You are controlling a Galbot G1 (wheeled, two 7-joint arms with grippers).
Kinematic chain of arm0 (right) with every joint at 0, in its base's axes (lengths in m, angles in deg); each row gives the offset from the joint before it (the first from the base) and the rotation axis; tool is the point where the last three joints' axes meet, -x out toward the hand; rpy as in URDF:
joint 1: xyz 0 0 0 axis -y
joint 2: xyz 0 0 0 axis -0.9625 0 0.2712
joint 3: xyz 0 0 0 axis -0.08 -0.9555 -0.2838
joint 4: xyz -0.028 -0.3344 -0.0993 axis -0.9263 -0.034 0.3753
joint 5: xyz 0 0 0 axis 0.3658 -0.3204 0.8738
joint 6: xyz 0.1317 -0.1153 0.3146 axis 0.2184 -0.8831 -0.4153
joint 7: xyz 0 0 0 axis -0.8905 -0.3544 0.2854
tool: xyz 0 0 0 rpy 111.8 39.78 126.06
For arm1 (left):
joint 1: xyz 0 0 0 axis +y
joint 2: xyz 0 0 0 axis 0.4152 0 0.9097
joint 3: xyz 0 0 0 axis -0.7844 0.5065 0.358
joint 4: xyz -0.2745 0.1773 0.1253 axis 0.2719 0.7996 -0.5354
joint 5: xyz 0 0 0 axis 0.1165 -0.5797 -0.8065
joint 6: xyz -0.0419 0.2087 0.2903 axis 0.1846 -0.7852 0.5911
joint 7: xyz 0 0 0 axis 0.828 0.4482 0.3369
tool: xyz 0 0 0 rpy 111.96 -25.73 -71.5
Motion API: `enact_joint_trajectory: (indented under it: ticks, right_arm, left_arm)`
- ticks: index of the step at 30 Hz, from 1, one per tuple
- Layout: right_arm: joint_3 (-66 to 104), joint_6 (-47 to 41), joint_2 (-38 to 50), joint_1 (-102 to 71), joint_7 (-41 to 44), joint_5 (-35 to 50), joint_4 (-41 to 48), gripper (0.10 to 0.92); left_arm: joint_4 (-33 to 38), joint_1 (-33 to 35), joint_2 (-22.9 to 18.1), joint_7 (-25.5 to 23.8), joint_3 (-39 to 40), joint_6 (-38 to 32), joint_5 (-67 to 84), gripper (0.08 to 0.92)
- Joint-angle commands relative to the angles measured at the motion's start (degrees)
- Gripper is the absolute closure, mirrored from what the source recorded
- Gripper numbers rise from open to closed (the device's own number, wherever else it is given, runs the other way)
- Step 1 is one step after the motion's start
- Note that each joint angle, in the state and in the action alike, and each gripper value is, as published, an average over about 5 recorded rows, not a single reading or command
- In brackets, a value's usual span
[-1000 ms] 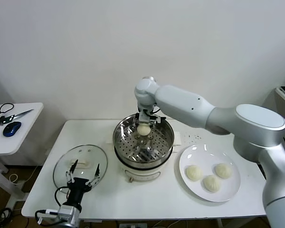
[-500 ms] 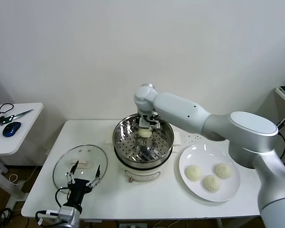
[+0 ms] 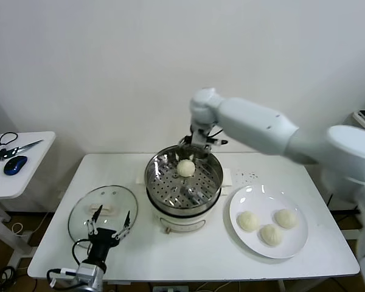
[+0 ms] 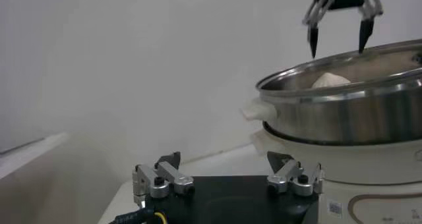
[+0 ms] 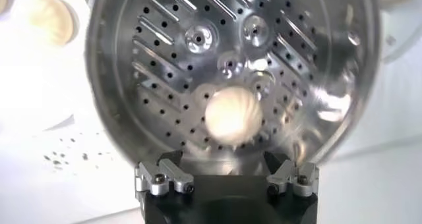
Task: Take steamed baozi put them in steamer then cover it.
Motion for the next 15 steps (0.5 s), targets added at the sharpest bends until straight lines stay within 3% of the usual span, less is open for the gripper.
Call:
enact_joint_trajectory:
  ticks: [1,9,15]
  right_arm:
    - [-9.8,-16.1,13.1,10.5,-3.5,19.2,-7.2,0.203]
    - [-14.2,-37.4,26.7,9.3,-3.5,34.0,-17.2,0.203]
    - [-10.0,-42.5,34.5,-2.3,-3.5,33.6,-22.5,0.203]
  left_arm:
    - [0.4,0.2,0.1,0.0,0.0,0.1,-0.1,0.177]
    - [1.2,1.4,0.0,0.0,-0.2,-0.3,-0.1,0.177]
    - [1.5,2.0,-0.1,0.0,-0.4,-0.4,0.0,0.177]
